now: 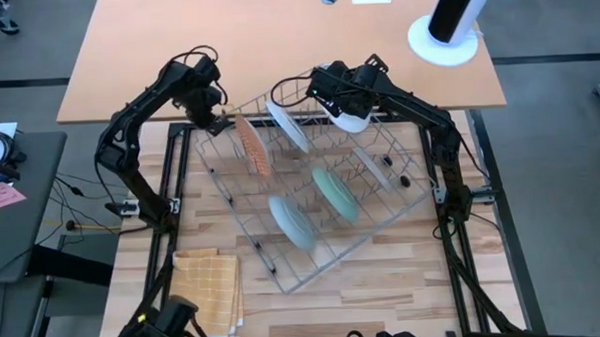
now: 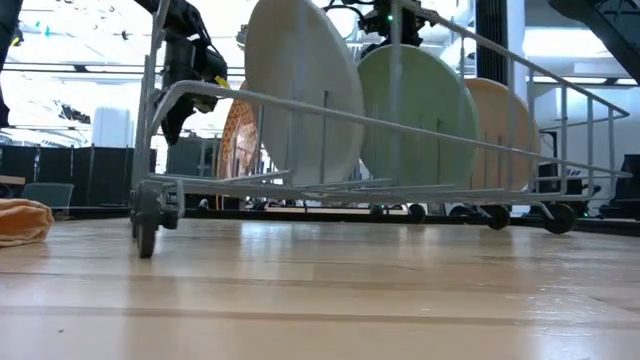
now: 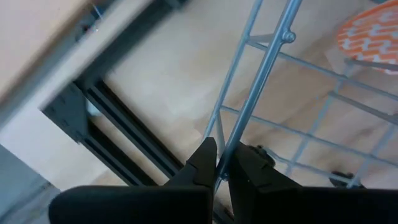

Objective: Sort dishes
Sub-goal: Put the white plate in the dish rack

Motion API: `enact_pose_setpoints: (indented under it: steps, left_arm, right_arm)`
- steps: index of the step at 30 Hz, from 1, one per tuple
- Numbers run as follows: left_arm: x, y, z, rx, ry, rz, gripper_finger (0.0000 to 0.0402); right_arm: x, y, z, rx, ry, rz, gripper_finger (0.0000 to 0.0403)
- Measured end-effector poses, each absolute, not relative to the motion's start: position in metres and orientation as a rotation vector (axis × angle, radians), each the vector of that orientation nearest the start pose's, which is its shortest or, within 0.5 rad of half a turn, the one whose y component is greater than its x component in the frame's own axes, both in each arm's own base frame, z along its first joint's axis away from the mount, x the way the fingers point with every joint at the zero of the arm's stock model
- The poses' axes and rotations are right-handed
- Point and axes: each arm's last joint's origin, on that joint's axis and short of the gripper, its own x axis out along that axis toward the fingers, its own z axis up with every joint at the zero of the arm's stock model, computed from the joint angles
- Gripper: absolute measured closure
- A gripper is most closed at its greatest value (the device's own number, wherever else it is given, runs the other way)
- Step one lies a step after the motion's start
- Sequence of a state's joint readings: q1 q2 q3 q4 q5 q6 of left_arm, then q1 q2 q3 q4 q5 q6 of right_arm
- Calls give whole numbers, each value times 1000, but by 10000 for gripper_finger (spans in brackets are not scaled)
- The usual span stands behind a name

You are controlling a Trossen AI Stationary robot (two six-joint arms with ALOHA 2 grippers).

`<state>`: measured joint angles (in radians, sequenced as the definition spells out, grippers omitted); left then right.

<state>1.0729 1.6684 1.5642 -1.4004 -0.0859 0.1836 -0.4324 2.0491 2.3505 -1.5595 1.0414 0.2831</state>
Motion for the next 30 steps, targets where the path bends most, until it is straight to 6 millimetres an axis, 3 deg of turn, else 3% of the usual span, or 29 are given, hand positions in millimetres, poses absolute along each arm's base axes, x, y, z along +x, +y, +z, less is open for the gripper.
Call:
enact_pose_setpoints:
  steps: [16, 30]
  left_arm:
    - [165, 230, 311, -664, 1542, 685, 397]
    - [164, 205, 333, -681, 1452, 688, 398]
  right_arm:
    - [343, -183, 391, -206, 1047, -1426, 395]
    - [350, -189, 389, -249, 1035, -1406, 395]
